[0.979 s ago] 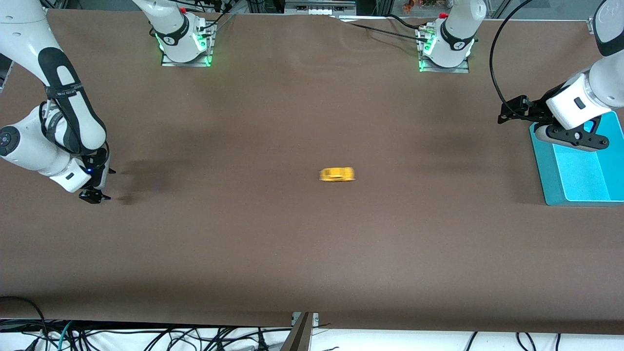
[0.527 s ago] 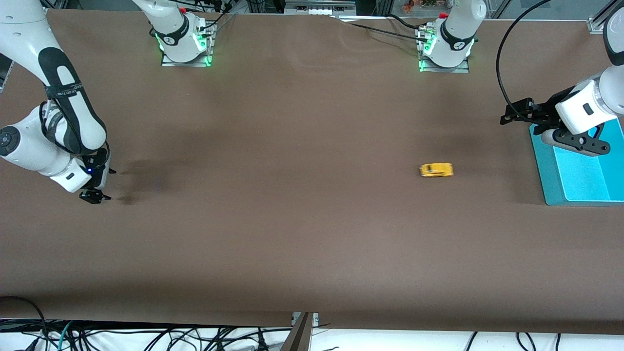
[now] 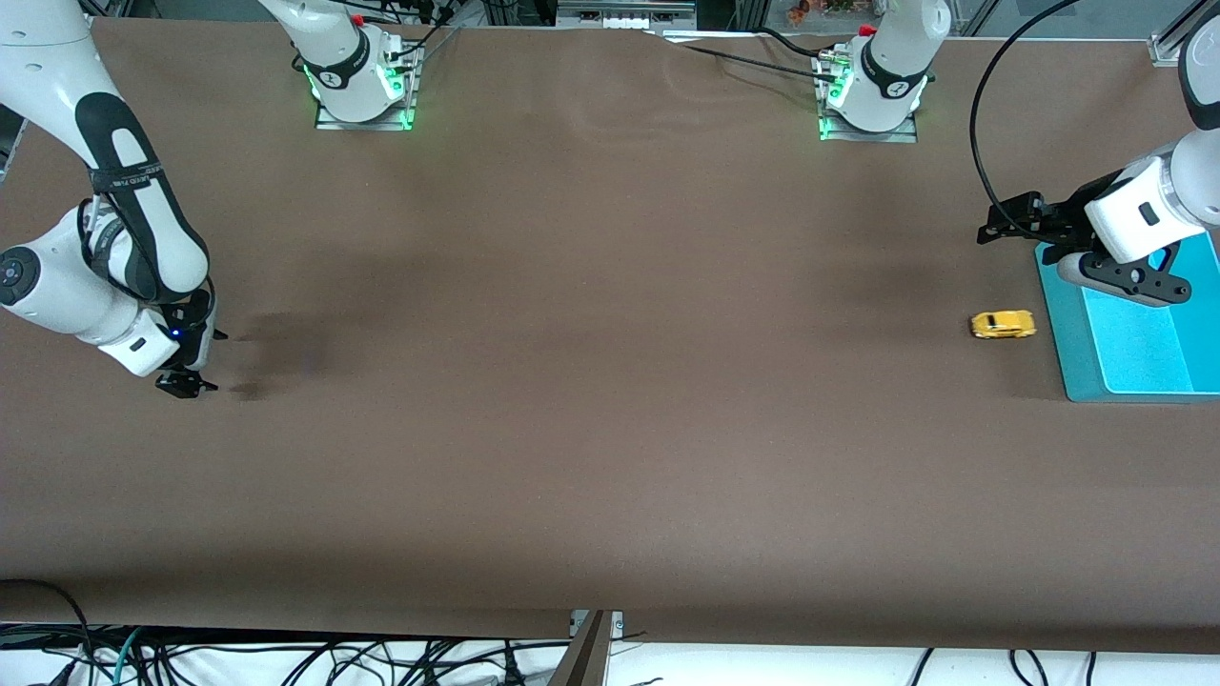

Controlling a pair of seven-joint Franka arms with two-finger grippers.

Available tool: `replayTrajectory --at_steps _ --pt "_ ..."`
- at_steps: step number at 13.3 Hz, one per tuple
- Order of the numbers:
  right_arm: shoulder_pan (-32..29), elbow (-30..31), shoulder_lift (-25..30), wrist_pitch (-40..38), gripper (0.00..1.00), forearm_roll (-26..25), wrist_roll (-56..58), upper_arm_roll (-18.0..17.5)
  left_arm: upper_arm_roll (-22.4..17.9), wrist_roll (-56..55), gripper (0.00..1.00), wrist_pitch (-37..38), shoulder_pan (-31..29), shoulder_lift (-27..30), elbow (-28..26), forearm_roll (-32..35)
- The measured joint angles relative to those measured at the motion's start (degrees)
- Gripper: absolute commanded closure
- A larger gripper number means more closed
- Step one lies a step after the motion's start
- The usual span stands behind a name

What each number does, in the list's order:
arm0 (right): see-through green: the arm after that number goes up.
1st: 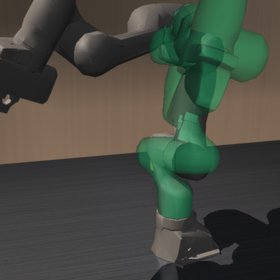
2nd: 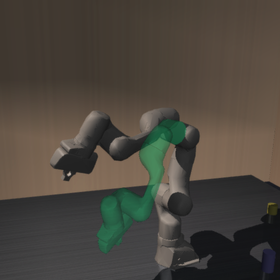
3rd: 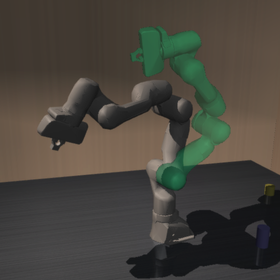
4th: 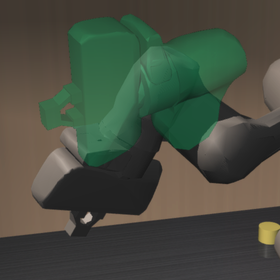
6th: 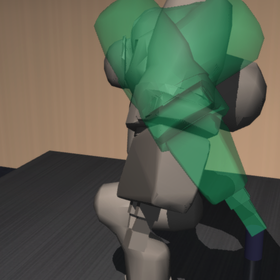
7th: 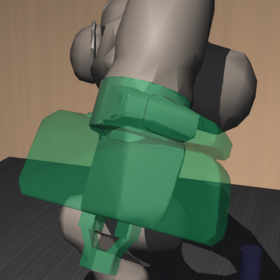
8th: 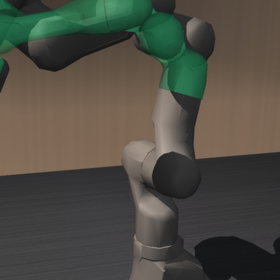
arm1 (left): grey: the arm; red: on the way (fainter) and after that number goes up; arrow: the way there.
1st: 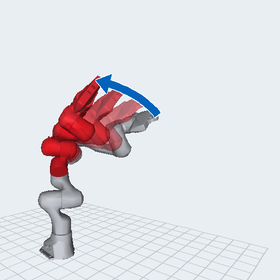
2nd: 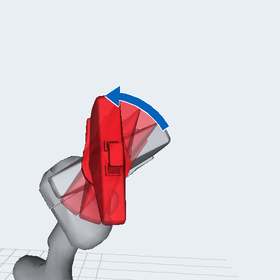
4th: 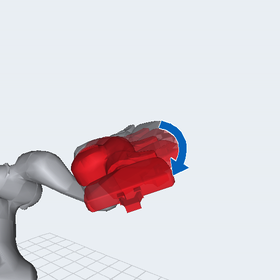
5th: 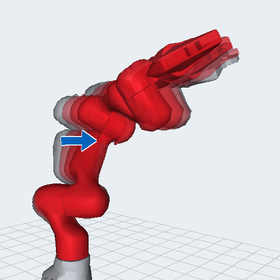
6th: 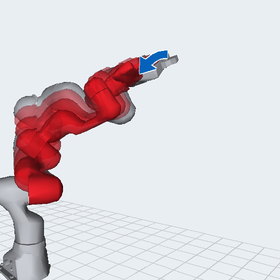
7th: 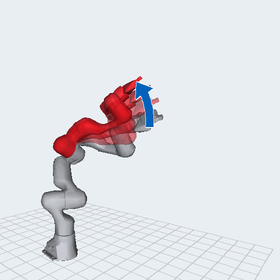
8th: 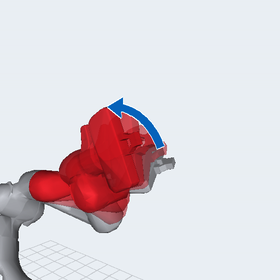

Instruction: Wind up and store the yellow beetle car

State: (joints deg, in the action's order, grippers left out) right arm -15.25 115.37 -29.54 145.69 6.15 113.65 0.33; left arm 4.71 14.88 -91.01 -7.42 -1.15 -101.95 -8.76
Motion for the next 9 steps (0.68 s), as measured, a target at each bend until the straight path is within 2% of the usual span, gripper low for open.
replayTrajectory --at_steps 3,6,9 --pt "0.0 -0.7 0.0 0.0 0.00 0.3 -0.1 -0.1 0.0 0.0 0.00 0.1 0.0 0.0 0.0 0.0" --pt "0.0 -4.7 0.0 -4.1 0.00 4.6 -1.7 -0.4 0.0 0.0 0.00 0.1 -0.4 0.0 0.0 0.0" --pt "0.6 -9.4 0.1 -6.9 0.00 5.5 -10.8 -1.1 0.0 0.0 0.00 0.2 -0.5 0.0 0.0 0.0"
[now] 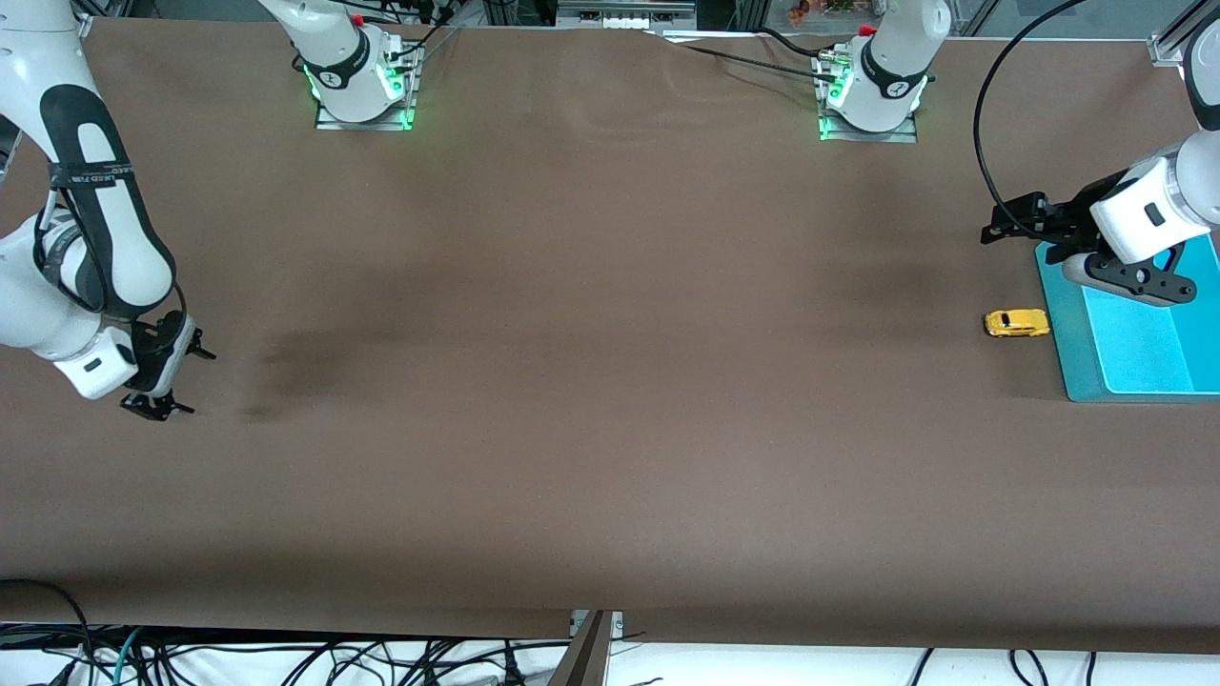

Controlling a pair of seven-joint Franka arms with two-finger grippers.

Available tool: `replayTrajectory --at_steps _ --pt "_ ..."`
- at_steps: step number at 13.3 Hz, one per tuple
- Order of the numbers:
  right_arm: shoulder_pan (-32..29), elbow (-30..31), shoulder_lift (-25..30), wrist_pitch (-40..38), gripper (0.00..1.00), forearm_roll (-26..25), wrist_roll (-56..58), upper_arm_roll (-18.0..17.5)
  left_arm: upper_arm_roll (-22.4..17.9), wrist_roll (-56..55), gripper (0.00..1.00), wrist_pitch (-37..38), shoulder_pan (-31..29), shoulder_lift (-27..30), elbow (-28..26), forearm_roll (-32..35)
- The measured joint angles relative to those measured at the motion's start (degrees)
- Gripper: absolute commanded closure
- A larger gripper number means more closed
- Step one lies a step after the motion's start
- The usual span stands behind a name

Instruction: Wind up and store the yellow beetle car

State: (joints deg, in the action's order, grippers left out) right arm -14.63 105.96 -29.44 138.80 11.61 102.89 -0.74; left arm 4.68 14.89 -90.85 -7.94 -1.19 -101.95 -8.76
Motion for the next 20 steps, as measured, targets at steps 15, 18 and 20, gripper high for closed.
replayTrajectory --at_steps 15,18,20 --pt "20.3 -5.7 -1.0 -6.6 0.00 -6.4 -85.1 -1.2 0.0 0.2 0.00 0.0 0.0 0.0 0.0 0.0" --pt "22.9 -11.0 -0.8 -15.6 0.00 -9.4 -95.0 -1.2 0.0 0.2 0.00 0.0 0.0 0.0 0.0 0.0" --pt "22.7 -13.7 1.1 -20.6 0.00 -9.6 -95.9 -0.7 0.0 0.2 0.00 0.0 0.0 0.0 0.0 0.0"
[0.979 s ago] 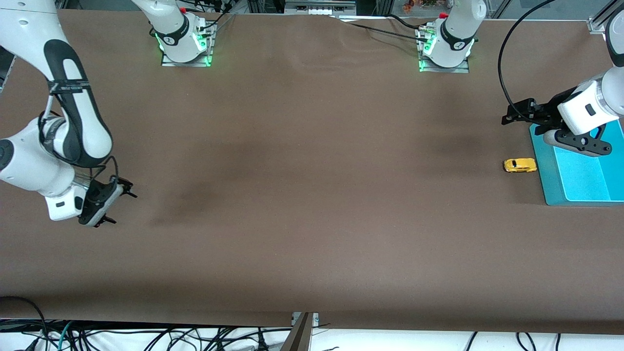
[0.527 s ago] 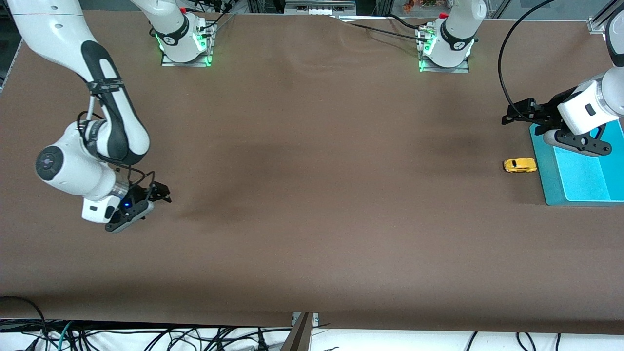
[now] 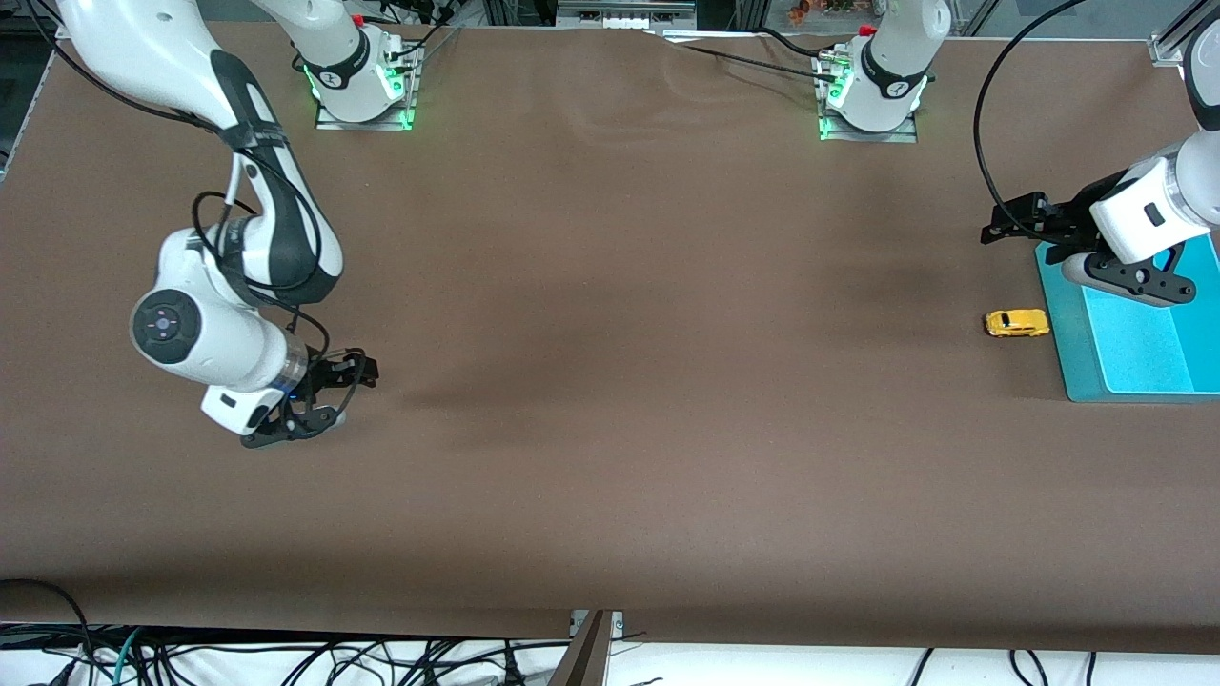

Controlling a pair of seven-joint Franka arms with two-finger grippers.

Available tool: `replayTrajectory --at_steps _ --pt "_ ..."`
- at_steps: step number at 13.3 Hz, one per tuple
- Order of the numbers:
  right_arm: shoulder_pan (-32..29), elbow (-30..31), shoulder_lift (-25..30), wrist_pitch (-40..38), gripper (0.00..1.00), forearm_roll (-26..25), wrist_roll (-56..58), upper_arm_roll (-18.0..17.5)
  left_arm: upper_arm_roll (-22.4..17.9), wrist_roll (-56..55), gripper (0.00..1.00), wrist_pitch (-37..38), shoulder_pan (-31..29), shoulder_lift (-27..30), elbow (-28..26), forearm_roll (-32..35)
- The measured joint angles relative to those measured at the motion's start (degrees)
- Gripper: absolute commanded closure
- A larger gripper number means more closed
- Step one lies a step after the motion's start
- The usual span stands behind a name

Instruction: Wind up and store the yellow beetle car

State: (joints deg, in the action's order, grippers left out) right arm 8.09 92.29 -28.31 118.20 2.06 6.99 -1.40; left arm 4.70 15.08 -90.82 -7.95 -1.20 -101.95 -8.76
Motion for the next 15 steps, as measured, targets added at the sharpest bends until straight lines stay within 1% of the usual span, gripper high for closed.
replayTrajectory --at_steps 4,6,10,12,13,15 --pt "-1.4 -1.1 8.8 -8.8 0.00 -2.2 0.1 0.5 0.0 0.0 0.00 0.0 0.0 0.0 0.0 0.0" --pt "-3.3 -1.1 12.6 -10.7 0.00 -2.5 0.1 0.6 0.0 0.0 0.00 0.0 0.0 0.0 0.0 0.0" --pt "-9.1 -1.1 17.7 -10.5 0.00 -2.5 0.4 1.3 0.0 0.0 0.00 0.0 0.0 0.0 0.0 0.0" --pt "-10.5 -1.0 19.8 -10.8 0.00 -2.5 0.8 2.2 0.1 0.0 0.00 0.0 0.0 0.0 0.0 0.0" --pt "-10.5 -1.0 21.1 -12.0 0.00 -2.5 0.8 2.7 0.3 0.0 0.00 0.0 0.0 0.0 0.0 0.0" --pt "-10.5 -1.0 24.0 -18.5 0.00 -2.9 0.8 3.2 0.7 0.0 0.00 0.0 0.0 0.0 0.3 0.0"
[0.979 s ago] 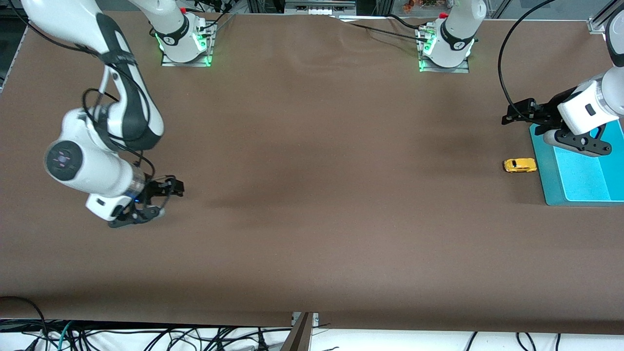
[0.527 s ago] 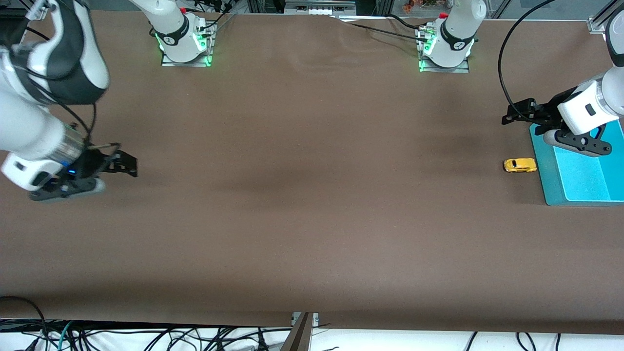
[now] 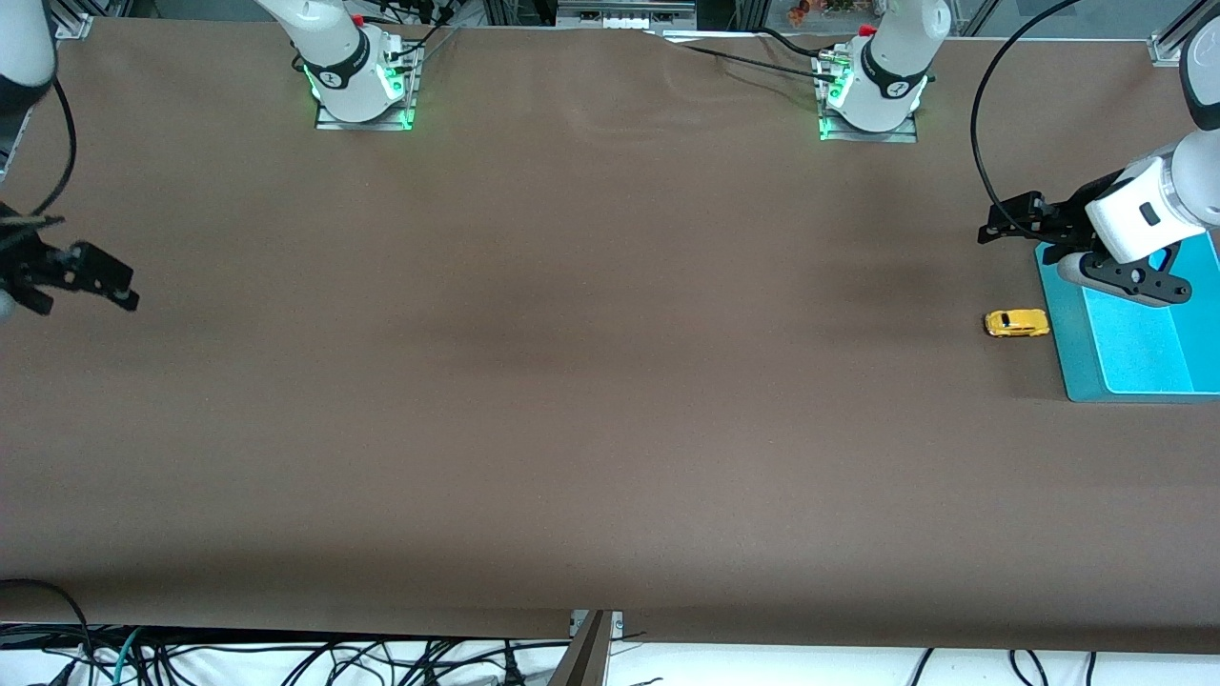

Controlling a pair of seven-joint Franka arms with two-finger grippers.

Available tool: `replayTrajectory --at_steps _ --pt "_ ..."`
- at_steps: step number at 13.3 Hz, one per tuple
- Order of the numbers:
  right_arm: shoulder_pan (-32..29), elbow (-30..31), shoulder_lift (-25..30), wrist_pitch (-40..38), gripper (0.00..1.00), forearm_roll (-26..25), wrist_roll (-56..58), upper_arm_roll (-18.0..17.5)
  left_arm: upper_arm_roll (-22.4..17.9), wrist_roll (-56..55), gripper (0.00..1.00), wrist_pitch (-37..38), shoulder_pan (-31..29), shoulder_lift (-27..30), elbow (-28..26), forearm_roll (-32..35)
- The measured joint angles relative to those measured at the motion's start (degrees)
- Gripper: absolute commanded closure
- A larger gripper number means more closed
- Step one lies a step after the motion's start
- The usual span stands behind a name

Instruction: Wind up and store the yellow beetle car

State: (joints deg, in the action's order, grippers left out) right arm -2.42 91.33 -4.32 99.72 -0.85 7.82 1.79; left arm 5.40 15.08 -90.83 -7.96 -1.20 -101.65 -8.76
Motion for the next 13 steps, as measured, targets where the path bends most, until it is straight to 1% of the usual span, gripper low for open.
replayTrajectory --at_steps 2,5,9,11,13 --pt "0.0 0.2 2.0 -5.1 0.00 -0.7 0.0 0.6 0.1 0.0 0.00 0.0 0.0 0.0 0.4 0.0" --pt "0.0 0.3 2.5 -10.7 0.00 -0.8 -2.0 1.4 0.1 1.2 0.00 0.0 0.0 0.0 0.5 0.5" --pt "0.0 0.9 2.4 -11.3 0.00 -0.8 -4.6 1.3 -0.2 8.5 0.00 0.0 -0.7 -0.5 0.5 4.7" --pt "0.1 0.9 2.3 -11.2 0.00 -0.8 -4.7 1.3 -0.4 14.5 0.00 -0.1 -2.7 -1.5 0.3 6.0" --pt "0.3 0.9 2.1 -11.2 0.00 -0.8 -4.8 1.2 -0.7 22.9 0.00 -0.6 -5.6 -3.6 0.1 6.2"
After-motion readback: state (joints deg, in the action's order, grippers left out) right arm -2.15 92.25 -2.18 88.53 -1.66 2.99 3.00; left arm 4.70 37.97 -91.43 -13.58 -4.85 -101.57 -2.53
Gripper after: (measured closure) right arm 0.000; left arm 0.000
